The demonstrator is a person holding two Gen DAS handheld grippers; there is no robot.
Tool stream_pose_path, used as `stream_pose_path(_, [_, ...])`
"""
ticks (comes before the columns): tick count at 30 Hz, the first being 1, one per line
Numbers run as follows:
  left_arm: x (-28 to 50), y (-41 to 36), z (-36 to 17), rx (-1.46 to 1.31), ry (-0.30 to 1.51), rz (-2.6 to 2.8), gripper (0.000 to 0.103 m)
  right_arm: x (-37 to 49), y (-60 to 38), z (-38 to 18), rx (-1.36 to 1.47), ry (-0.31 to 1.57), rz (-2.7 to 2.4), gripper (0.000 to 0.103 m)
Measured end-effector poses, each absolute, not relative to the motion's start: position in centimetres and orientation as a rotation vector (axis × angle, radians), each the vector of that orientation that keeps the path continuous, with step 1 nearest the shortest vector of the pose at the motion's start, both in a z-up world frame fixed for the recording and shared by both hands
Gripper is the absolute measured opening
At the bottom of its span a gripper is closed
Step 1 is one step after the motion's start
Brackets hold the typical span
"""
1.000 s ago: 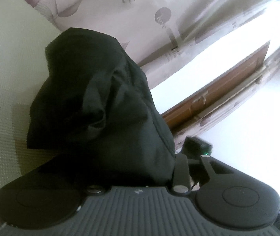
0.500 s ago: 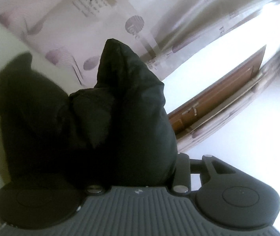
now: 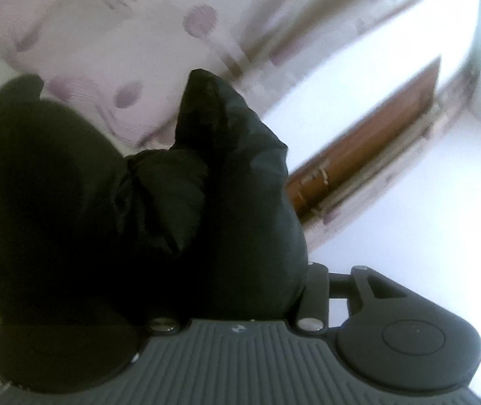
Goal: Fold large clothes
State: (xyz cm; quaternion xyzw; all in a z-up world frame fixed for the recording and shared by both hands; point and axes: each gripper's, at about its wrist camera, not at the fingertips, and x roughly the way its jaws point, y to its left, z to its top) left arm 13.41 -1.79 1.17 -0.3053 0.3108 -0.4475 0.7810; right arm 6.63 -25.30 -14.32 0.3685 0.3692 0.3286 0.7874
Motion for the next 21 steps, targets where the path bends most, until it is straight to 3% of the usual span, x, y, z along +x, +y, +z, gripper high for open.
stream_pose_path(2, [13.0, -4.6, 1.1, -0.617, 0.687, -1.003, 0.050, 7.5, -25.1, -16.5, 0.964, 0.790, 0.747, 0.014])
stream_pose_path(8, [14.5, -8.7, -0.3, -0.572, 0.688, -1.045, 0.054, 7.4, -25.8, -17.5, 1.110, 0.789, 0.785, 0.012])
stream_pose_path(12, [14.4, -9.8, -1.1, -0.527, 0.677, -1.019, 0.065, 4.9, -28.3, -17.2, 1.090, 0.817, 0.763, 0.014])
stream_pose_path(13, [14.0, -10.2, -1.1, -0.512, 0.666, -1.028, 0.067, 4.0, -29.2, -16.7, 1.040, 0.810, 0.757, 0.018])
stream_pose_path(15, [13.5, -11.0, -0.9, -0.481, 0.639, -1.050, 0.078, 1.7, -31.6, -15.5, 0.924, 0.754, 0.732, 0.056])
stream_pose_path(16, [13.2, -11.5, -0.9, -0.472, 0.622, -1.065, 0.079, 0.8, -33.4, -14.9, 0.905, 0.711, 0.699, 0.064])
stream_pose_path(17, [13.0, -12.2, -0.7, -0.462, 0.609, -1.077, 0.082, 0.0, -35.1, -14.5, 0.908, 0.670, 0.667, 0.071])
stream_pose_path(21, [12.8, -14.4, -1.5, -0.432, 0.567, -1.076, 0.083, -1.1, -41.0, -14.3, 0.993, 0.532, 0.576, 0.071])
